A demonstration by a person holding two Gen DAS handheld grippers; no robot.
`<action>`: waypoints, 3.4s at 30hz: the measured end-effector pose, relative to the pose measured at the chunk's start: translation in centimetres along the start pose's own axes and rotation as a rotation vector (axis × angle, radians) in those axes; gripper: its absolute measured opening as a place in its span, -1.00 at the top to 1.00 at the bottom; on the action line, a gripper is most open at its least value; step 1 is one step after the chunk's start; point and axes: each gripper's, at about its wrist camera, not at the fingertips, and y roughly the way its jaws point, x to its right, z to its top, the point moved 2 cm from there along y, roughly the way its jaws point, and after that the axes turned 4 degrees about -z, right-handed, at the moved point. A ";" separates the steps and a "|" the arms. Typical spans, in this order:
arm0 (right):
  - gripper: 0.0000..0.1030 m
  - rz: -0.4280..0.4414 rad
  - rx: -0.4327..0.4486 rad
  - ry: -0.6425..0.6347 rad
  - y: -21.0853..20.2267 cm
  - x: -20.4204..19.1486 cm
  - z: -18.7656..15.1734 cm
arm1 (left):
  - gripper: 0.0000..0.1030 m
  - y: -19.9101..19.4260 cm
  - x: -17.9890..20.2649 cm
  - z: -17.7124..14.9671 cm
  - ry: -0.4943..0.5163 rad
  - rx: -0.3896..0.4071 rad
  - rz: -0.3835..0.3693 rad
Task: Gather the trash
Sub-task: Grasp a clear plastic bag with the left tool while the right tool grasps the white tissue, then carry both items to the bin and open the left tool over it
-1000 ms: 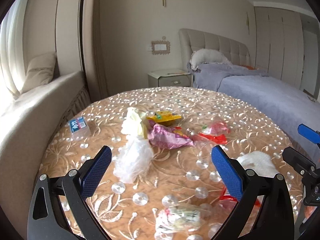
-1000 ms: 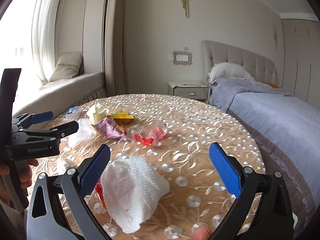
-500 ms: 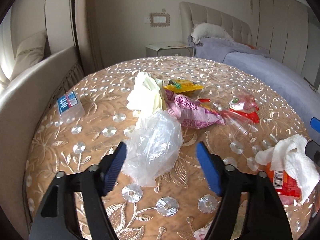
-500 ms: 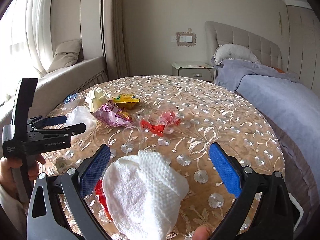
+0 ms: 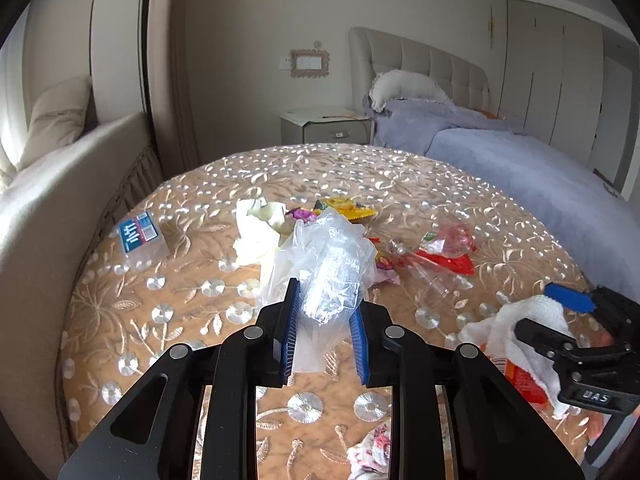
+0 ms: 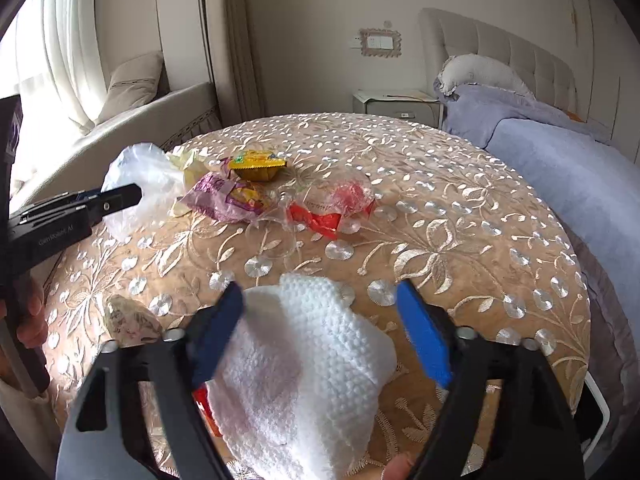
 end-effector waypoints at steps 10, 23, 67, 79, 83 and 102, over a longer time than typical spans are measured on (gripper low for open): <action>0.85 0.000 0.099 -0.004 -3.0 0.1 1.1 | 0.56 -2.7 2.2 0.7 0.025 0.058 -0.028; 0.85 -0.114 0.301 0.011 -11.1 4.6 3.8 | 0.55 -3.8 10.8 2.7 0.105 0.115 -0.181; 0.85 -0.599 0.380 0.159 -20.5 26.2 -4.3 | 0.55 3.5 45.1 0.3 0.450 -0.028 -0.659; 0.85 -0.691 0.286 0.293 -17.7 35.2 -11.1 | 0.55 9.4 56.1 -6.4 0.547 -0.170 -0.716; 0.85 -0.712 0.252 0.340 -15.3 37.5 -14.1 | 0.55 12.6 57.7 -8.5 0.549 -0.225 -0.751; 0.85 -0.769 0.033 0.489 -8.5 44.0 -22.7 | -0.09 24.4 64.1 -20.4 0.653 -0.620 -0.814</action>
